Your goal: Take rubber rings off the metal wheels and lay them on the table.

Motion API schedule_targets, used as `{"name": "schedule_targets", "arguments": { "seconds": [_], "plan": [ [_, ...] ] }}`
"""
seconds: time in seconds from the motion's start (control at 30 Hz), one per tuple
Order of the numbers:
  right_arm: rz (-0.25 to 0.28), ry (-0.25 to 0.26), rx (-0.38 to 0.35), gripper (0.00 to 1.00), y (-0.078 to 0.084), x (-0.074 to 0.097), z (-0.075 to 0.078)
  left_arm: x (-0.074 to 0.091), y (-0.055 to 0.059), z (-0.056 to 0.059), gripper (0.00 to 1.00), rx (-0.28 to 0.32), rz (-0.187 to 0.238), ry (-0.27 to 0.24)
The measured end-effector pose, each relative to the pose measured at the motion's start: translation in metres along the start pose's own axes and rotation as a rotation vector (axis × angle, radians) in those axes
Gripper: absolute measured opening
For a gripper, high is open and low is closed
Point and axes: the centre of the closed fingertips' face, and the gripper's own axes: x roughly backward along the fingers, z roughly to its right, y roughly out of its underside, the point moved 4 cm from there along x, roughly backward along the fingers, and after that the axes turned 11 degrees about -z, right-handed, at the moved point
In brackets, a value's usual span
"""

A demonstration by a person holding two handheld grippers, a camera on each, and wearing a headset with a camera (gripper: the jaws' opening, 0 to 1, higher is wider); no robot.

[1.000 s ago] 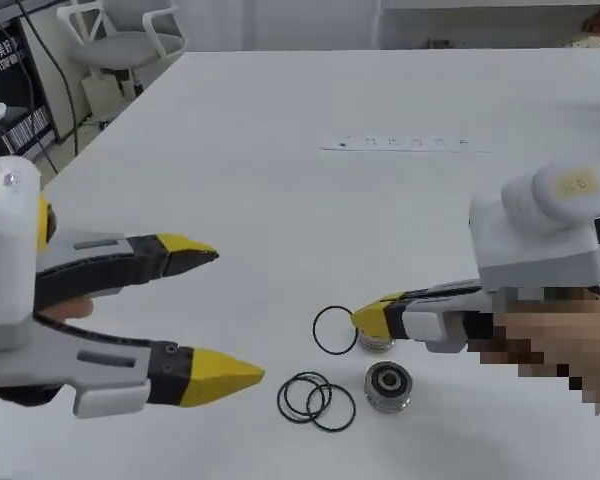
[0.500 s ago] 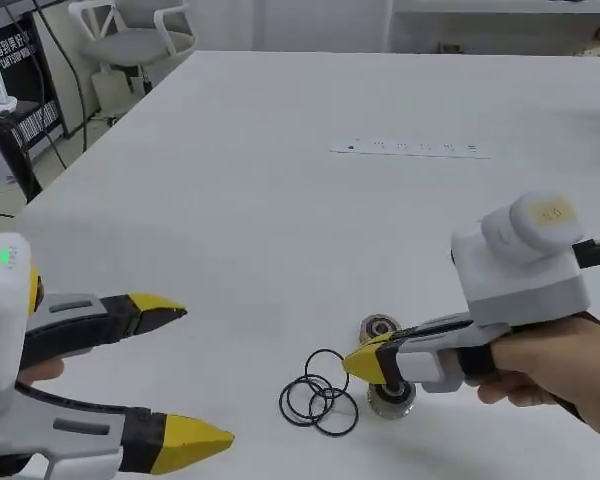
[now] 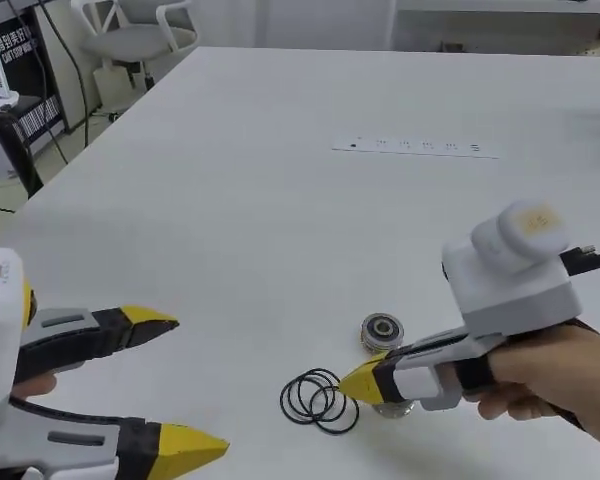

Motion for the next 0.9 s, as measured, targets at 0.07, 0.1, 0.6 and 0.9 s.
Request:
{"name": "schedule_targets", "arguments": {
  "seconds": [0.07,0.1,0.6,0.9],
  "plan": [
    [-0.001,0.022,0.003,0.00,0.0001,-0.0007,0.0026,-0.0004,0.0003,0.0008,0.73,0.002,0.001,0.001],
    [-0.001,0.029,0.003,0.00,0.0001,-0.0011,0.0036,-0.0005,0.0006,0.0013,0.73,0.003,0.000,0.002],
    [-0.047,0.103,0.082,0.00,0.0043,-0.0032,0.0086,0.0004,0.0024,0.0000,0.72,0.012,-0.005,-0.014],
    [-0.062,0.135,0.135,0.01,0.0037,-0.0028,0.0093,0.0005,0.0026,0.0005,0.71,0.011,-0.008,-0.017]
  ]
}}
